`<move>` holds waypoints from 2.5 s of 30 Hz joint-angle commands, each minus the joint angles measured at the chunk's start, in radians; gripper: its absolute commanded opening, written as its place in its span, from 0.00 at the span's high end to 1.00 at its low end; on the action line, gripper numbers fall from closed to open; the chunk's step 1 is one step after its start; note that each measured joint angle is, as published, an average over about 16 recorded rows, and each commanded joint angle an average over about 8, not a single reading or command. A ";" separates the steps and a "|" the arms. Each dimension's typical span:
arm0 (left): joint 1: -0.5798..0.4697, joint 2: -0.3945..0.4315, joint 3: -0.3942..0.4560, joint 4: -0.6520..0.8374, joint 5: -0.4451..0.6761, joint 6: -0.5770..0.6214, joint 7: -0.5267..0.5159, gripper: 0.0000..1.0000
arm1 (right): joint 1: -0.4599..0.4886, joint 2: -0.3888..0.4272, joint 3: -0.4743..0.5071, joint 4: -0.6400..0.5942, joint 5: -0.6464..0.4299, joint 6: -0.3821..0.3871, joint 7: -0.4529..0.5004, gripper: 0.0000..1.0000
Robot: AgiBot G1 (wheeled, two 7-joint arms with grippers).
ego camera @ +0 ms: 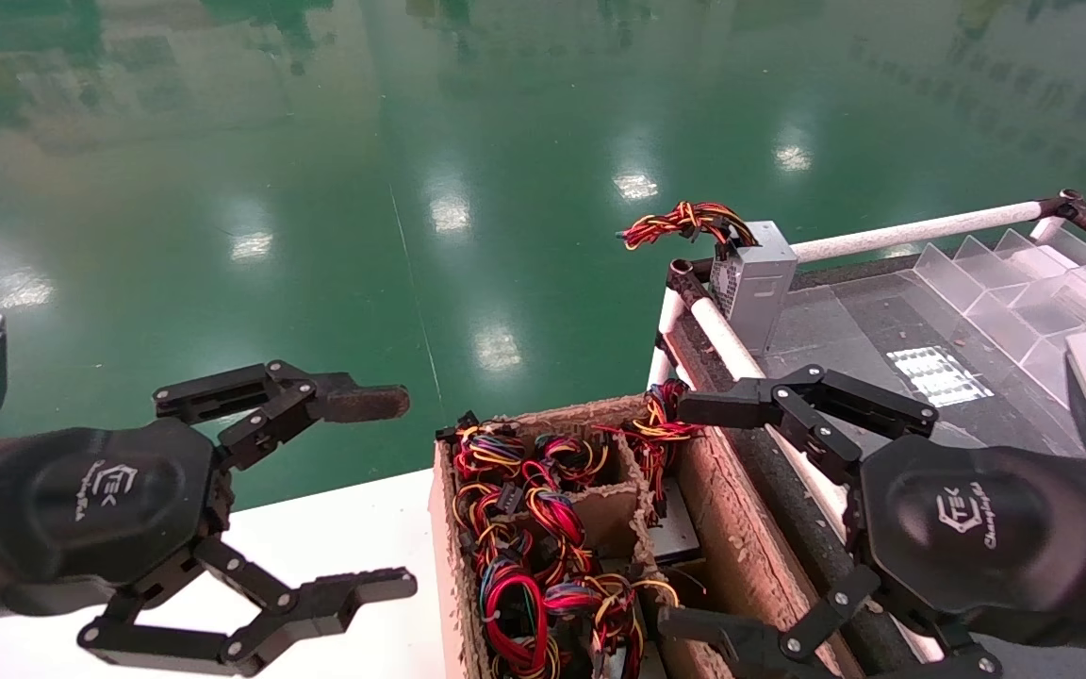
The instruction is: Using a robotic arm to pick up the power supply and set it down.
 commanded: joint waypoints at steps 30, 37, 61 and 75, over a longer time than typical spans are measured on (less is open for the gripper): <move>0.000 0.000 0.000 0.000 0.000 0.000 0.000 1.00 | 0.000 0.000 0.000 0.000 0.000 0.000 0.000 0.00; 0.000 0.000 0.000 0.000 0.000 0.000 0.000 0.93 | 0.000 0.000 0.000 0.000 0.000 0.000 0.000 0.00; 0.000 0.000 0.000 0.000 0.000 0.000 0.000 0.00 | 0.021 -0.029 -0.028 -0.057 -0.058 0.037 0.011 0.00; 0.000 0.000 0.000 0.000 0.000 0.000 0.000 0.00 | 0.157 -0.139 -0.147 -0.230 -0.356 0.183 0.001 0.00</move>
